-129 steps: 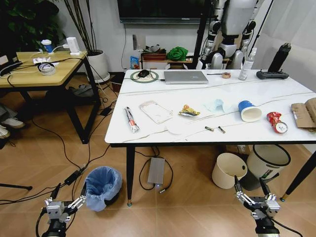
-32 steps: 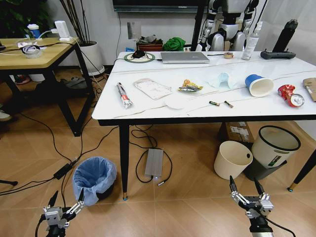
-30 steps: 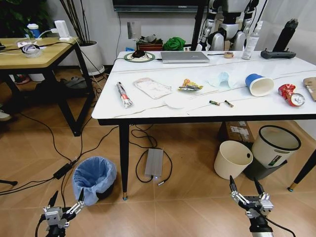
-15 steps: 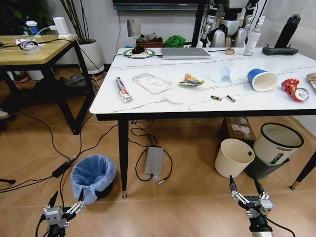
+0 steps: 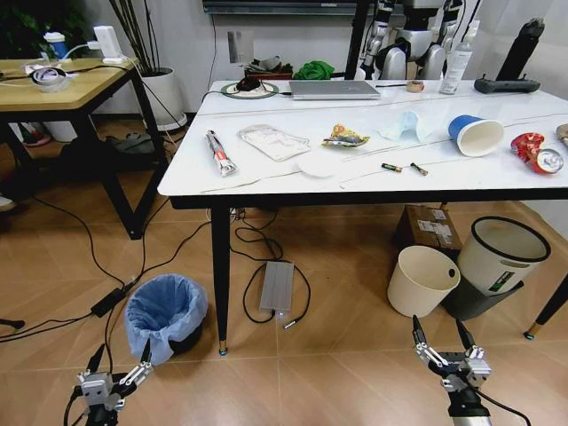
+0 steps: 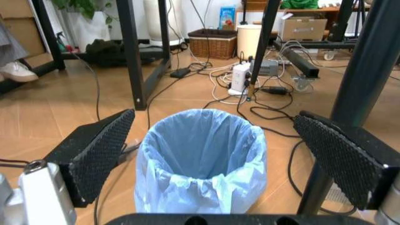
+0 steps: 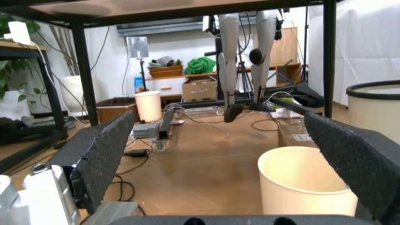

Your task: Pick up the trash bin and place the trash from the table into it.

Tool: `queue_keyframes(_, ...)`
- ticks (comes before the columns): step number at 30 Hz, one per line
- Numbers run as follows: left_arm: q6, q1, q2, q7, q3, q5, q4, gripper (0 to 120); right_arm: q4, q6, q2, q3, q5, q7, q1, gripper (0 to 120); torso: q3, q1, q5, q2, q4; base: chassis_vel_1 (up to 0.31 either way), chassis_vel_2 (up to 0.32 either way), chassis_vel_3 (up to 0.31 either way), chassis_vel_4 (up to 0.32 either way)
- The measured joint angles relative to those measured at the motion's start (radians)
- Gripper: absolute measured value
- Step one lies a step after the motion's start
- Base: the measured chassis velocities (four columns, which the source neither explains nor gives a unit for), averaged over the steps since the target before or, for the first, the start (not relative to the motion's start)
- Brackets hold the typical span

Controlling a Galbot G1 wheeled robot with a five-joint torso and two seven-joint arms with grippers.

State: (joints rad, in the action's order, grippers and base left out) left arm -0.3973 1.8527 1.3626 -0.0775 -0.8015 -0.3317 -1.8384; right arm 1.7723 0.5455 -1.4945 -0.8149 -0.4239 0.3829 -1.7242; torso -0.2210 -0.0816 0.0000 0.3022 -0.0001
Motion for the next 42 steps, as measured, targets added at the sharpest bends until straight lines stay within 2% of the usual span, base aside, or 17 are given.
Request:
queue_keyframes(29,-0.001,-0.001,-0.002,0.017,-0.009,0.008,0.004,100,-0.008,0.005,-0.004,0.004,-0.001,0.000,0.004,100,0.085,0.029,-0.0001,-0.114,0.0000,0.000,0.000,0.000,0.000)
queue_keyframes(35,-0.009,-0.004,-0.009,0.033,-0.039,0.023,0.003,100,-0.015,0.007,-0.008,0.006,-0.002,0.001,0.010,100,0.089,0.034,-0.0002,-0.123,0.0001,0.000,0.000,0.000,0.000)
queue_keyframes(39,0.031,-0.035,-0.040,0.048,-0.075,-0.018,-0.003,100,-0.027,0.016,-0.010,0.007,-0.004,0.004,0.014,100,0.089,0.034,-0.0001,-0.123,0.0002,0.000,0.000,0.000,0.000)
queue_keyframes(42,0.127,-0.108,-0.098,0.113,-0.086,-0.107,-0.003,100,-0.042,0.025,-0.014,0.009,-0.006,0.008,0.018,100,0.088,0.034,-0.0002,-0.122,-0.0003,0.000,0.000,0.000,0.000)
